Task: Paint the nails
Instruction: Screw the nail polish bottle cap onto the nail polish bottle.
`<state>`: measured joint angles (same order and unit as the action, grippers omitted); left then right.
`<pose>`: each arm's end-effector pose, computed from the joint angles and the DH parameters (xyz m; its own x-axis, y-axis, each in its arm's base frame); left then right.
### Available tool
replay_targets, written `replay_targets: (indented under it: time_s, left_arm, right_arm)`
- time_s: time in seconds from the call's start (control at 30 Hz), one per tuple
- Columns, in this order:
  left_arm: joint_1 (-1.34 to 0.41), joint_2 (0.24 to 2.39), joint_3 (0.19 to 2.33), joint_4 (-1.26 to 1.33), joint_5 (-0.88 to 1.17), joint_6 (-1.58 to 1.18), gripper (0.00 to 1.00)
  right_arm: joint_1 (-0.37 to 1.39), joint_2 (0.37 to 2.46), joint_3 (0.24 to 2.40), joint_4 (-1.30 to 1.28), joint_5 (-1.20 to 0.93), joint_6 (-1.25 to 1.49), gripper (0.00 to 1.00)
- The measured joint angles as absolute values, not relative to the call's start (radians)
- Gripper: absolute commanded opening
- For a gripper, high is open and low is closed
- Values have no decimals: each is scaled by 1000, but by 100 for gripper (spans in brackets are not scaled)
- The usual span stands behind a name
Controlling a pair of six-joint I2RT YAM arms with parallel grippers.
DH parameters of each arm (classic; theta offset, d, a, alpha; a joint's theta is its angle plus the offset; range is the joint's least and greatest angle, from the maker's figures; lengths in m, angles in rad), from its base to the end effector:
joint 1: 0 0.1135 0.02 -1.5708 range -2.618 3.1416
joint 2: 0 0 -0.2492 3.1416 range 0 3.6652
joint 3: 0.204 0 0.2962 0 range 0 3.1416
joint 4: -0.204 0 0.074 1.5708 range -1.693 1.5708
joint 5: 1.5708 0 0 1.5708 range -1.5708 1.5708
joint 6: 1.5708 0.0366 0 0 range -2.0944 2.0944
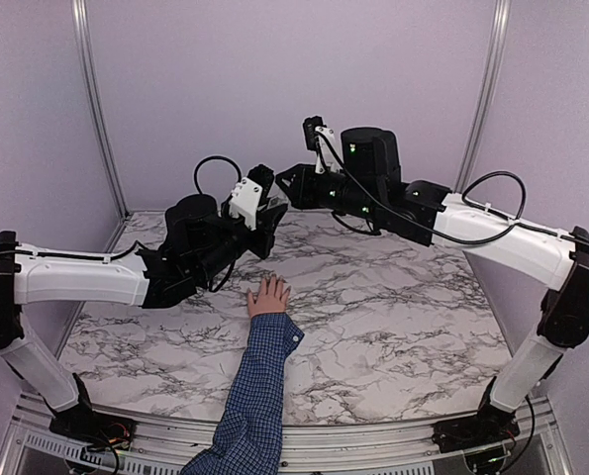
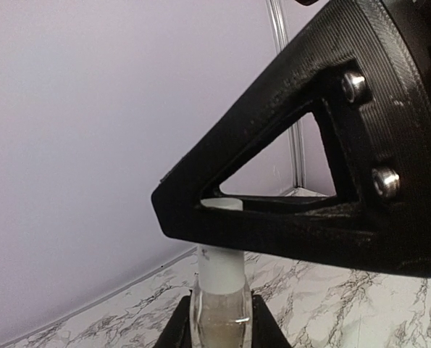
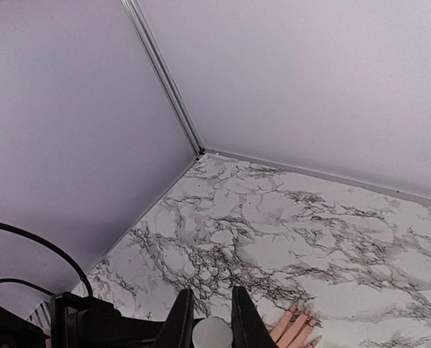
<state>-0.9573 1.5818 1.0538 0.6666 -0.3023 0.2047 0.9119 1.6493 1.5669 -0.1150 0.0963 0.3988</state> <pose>0.2458 -0.3301 0.2834 0.2020 0.0501 -0.9781 0.5819 0.7972 0.1611 0.2733 0.3472 0.3762 -0.3938 0.1227 -0.9110 -0.6254 0.6905 0.3634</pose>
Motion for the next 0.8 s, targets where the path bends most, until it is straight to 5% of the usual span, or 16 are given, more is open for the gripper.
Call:
replay_targets:
  time_s: [0.2,0.3,0.8]
  left_arm:
    - [-961,1578,1049,679,-310,206,0]
    - [-947,1546,1023,685,-258,176,0]
    - [-779,1381,961,706,440,-157,0]
  right_arm:
    - [913,1643,1561,-105,90,404,38]
    - [913,1608,1517,-82,46,387,49]
    - [764,1370,1313,155,-398,270,55]
